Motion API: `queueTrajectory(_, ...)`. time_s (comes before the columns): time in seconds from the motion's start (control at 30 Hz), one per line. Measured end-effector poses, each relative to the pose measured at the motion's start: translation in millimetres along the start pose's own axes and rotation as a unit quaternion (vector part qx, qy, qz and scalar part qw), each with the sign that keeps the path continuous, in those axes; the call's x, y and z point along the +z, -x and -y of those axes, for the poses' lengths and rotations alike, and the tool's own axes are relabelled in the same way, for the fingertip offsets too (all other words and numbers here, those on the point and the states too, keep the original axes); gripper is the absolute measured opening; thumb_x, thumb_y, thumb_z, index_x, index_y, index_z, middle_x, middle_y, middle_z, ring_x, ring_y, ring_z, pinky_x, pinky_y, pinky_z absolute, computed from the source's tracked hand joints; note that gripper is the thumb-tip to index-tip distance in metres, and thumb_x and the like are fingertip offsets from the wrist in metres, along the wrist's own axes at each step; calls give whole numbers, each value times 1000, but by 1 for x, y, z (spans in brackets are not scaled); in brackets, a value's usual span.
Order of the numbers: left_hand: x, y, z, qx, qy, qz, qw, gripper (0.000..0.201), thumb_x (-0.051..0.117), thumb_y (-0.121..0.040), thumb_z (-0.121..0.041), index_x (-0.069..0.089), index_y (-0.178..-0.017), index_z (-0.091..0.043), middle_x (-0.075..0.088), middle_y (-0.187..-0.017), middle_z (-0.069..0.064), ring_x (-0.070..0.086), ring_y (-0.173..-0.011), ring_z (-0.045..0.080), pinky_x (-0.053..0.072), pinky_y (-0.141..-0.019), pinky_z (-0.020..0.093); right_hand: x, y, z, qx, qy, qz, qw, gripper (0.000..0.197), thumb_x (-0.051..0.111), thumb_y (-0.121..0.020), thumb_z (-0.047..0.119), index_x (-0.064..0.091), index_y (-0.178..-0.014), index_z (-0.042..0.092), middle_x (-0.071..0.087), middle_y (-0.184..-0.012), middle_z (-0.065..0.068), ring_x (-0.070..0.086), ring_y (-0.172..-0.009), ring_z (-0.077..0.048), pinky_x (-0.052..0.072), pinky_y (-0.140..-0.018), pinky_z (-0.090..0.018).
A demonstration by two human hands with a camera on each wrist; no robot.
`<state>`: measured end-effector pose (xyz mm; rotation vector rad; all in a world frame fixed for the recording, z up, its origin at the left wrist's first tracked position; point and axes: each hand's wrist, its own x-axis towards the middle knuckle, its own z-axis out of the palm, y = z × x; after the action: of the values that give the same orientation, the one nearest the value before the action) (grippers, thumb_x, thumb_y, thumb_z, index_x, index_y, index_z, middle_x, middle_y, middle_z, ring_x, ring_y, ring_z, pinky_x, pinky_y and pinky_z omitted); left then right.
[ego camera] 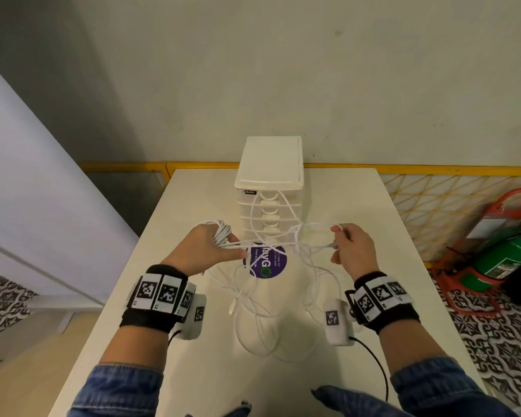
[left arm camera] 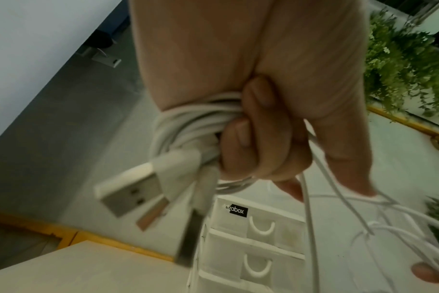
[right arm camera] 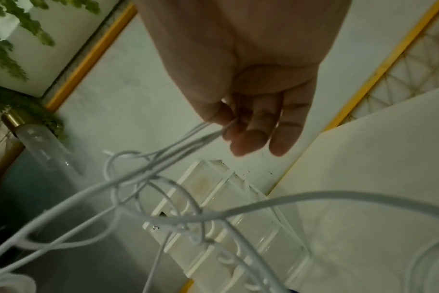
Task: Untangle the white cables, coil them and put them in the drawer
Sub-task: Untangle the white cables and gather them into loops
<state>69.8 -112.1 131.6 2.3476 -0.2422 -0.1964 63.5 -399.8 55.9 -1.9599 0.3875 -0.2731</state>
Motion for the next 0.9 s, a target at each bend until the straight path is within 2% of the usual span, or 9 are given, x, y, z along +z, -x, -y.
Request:
queueTrajectory(0.07,2,-1,-3,-1,13,-22,1000,32,80,-71,-39,70,-84,-12,54,-75,2,51,-57,9,41,-42,18,5,-3,-6,8,56,-4,998,26,44,-95,21,57,-113,8,64,-90,-14,61,-75,-32,52,-78,-46)
queueTrajectory(0.17,9,-3,-11,10,4,-49,999,37,75,-78,-40,68,-81,-4,53,-69,0,48,-52,3,35,-45,15,9,2,2,10,167,18,986,43,44,-97,32,44,-135,12,57,-116,-16,57,-102,-32,43,-89,-35)
queueTrajectory(0.27,17,-3,-18,30,6,-50,998,47,71,-82,-38,55,-67,4,45,-62,4,42,-53,11,31,-50,20,14,19,34,-175,77,-28,981,40,49,-94,31,48,-132,16,52,-118,-5,54,-104,-17,40,-87,-21)
queueTrajectory(0.33,20,-4,-24,41,38,-30,998,44,71,-84,-32,48,-59,-3,42,-57,2,40,-50,8,30,-50,20,25,33,55,-290,47,73,953,48,55,-90,38,47,-134,20,49,-126,7,46,-115,-4,33,-96,-9)
queueTrajectory(0.4,21,-3,-33,44,98,-9,994,37,71,-84,-24,51,-57,-10,45,-53,-4,42,-44,2,33,-46,15,43,44,61,-327,62,187,924,55,62,-86,36,44,-137,23,46,-130,15,39,-119,4,25,-100,-3)
queueTrajectory(0.5,13,2,-41,28,164,-30,986,28,72,-84,-20,57,-65,-5,48,-55,-2,44,-44,6,38,-44,18,53,43,47,-255,57,233,937,37,64,-87,21,57,-124,21,62,-105,14,55,-98,-1,41,-88,-13)
queueTrajectory(0.6,-6,3,-36,5,189,-105,976,25,73,-82,-22,58,-66,-10,49,-59,5,44,-40,3,40,-40,17,42,29,24,-181,148,227,945,16,58,-90,32,69,-98,23,70,-95,7,63,-93,-11,46,-86,-28)
queueTrajectory(0.8,-8,5,-27,16,167,-159,973,24,72,-83,-23,62,-66,-10,47,-62,9,45,-49,10,39,-45,19,12,10,5,-143,46,104,983,8,71,-80,27,69,-88,29,66,-83,5,57,-74,-11,41,-67,-15)
queueTrajectory(0.9,-2,1,-30,18,179,-164,970,27,72,-84,-24,62,-71,-2,48,-65,12,47,-52,18,42,-42,24,4,10,10,-118,-1,145,982,16,71,-80,23,68,-95,28,66,-90,11,56,-82,5,42,-78,-21)
